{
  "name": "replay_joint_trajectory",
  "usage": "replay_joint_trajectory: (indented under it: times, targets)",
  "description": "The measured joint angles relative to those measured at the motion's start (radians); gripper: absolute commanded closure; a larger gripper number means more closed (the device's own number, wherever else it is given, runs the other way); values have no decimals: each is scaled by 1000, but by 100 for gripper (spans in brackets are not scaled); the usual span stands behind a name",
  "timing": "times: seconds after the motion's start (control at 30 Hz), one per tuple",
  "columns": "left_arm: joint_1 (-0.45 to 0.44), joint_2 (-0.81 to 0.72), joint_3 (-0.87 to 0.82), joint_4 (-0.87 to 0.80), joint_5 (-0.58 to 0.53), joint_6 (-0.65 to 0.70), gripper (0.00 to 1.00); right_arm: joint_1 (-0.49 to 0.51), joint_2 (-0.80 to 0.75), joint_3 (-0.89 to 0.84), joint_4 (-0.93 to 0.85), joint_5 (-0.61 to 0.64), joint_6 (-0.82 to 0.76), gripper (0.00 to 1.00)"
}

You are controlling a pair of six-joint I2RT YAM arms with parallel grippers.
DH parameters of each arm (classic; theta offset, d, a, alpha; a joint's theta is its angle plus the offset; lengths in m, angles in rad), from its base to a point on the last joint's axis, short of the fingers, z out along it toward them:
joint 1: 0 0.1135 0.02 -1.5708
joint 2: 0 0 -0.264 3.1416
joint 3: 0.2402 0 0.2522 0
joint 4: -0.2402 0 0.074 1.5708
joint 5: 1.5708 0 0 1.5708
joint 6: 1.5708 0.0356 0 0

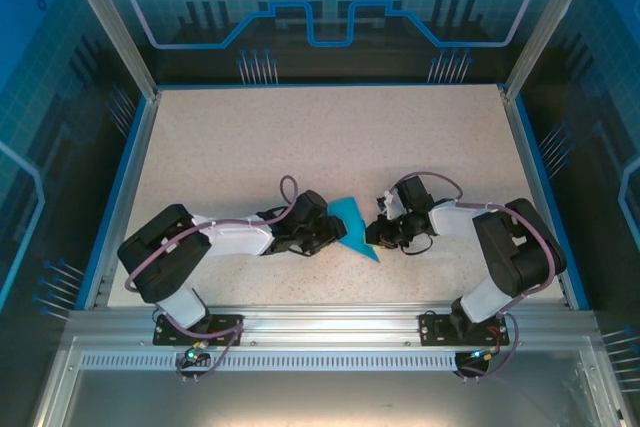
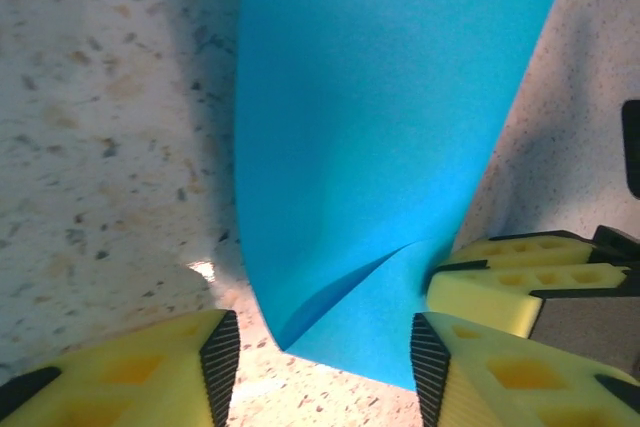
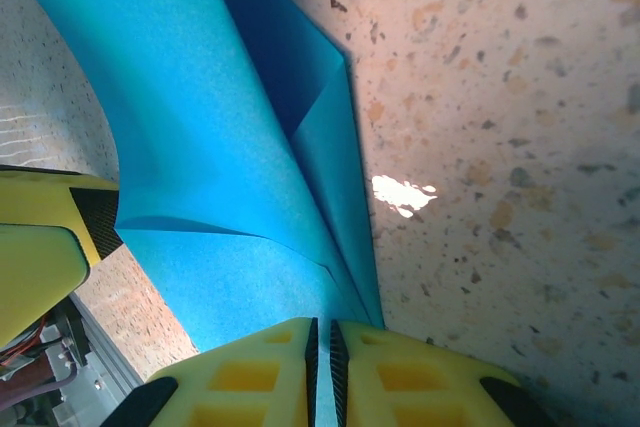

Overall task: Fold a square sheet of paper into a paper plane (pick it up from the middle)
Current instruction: Fold the wing for the fifth time at the center of the table.

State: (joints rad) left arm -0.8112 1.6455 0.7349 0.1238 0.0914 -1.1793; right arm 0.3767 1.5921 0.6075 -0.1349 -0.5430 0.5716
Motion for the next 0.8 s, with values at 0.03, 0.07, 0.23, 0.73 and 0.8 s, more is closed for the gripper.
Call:
replay_joint_trajectory:
  times: [0.03, 0.07, 0.23, 0.73, 0.8]
  targets:
    - [0, 6, 5, 6, 4, 0, 52, 0, 0, 0, 0, 0, 0, 84]
    - [0, 11, 8, 14, 7, -1, 54, -1, 0, 0, 0, -1, 0, 84]
    - [0, 40, 16, 43, 21, -1, 54, -5, 2, -2, 4, -9, 0, 83]
    - [-3, 90, 98, 50, 36, 37, 100, -6, -11, -8, 9, -11, -1, 80]
    - [-3, 91, 109, 30, 36, 46, 100, -6, -25, -14, 6, 0, -2, 78]
